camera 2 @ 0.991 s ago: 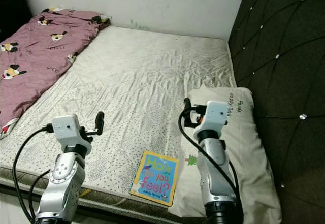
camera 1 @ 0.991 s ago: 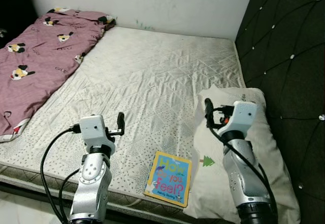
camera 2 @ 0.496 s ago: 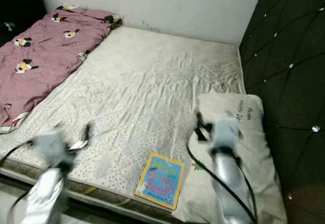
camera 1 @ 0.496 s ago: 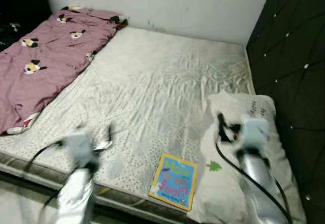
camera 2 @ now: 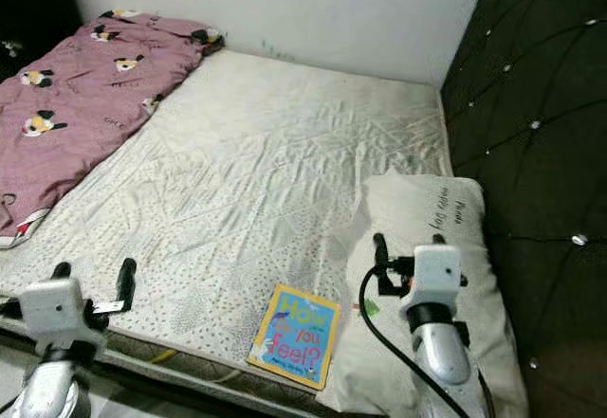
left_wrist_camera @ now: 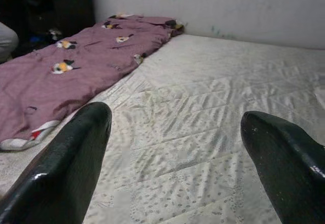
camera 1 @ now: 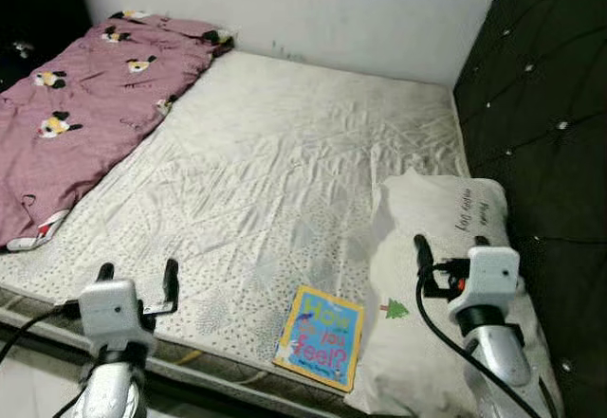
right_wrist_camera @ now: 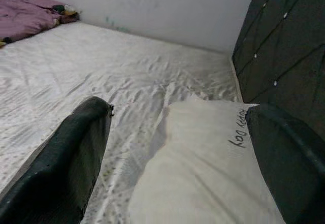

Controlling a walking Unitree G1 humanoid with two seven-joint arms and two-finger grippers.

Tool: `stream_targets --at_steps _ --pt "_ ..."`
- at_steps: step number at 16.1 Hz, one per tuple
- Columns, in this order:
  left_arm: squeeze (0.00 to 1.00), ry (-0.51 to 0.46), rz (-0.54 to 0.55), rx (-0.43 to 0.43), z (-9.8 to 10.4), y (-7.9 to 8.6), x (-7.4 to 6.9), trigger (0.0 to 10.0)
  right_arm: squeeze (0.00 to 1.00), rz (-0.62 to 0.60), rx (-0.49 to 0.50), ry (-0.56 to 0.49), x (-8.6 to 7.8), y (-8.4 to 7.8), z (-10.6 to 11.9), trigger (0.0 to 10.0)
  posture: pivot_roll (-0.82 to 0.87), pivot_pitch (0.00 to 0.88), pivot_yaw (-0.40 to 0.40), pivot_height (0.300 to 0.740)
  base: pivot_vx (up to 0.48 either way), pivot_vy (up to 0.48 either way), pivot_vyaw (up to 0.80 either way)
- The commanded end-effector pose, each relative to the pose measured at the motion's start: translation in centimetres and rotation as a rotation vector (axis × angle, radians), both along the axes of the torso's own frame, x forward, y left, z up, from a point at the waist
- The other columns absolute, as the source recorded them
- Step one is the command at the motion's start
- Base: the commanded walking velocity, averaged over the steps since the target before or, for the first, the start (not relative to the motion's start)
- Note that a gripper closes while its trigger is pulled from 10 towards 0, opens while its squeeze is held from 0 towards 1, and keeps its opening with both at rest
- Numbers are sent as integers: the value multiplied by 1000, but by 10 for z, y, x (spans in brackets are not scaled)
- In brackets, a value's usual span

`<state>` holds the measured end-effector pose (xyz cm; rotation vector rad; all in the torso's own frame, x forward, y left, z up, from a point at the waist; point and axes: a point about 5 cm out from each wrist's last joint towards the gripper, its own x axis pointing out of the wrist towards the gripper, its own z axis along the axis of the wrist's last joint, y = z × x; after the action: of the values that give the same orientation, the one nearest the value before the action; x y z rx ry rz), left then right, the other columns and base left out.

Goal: Clean up the room

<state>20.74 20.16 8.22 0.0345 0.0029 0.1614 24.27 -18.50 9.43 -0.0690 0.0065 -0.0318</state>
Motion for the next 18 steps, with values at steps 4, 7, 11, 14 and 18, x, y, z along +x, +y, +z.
stream_targets --at_steps 4,7,11,14,18 --pt "0 29 17 -39 -2 0 12 10000 0 -12 39 -9 11 5 8 10000 -3 0 -27 740 0 0 -581" --pt "0 23 -16 -55 0 -4 15 10000 0 -13 42 -21 14 5 10 10000 -9 0 -25 740 0 0 -800" --pt "0 14 -17 -74 3 -6 20 10000 0 -6 57 -21 17 8 11 10000 -2 0 -33 740 0 255 -616" --pt "0 20 -19 -89 1 -9 20 10000 0 -2 59 -29 20 8 13 10000 -6 0 -37 740 0 396 -435" --pt "0 21 -23 -92 2 -11 22 10000 0 4 59 -25 21 9 12 10000 -5 0 -38 740 0 404 -436"
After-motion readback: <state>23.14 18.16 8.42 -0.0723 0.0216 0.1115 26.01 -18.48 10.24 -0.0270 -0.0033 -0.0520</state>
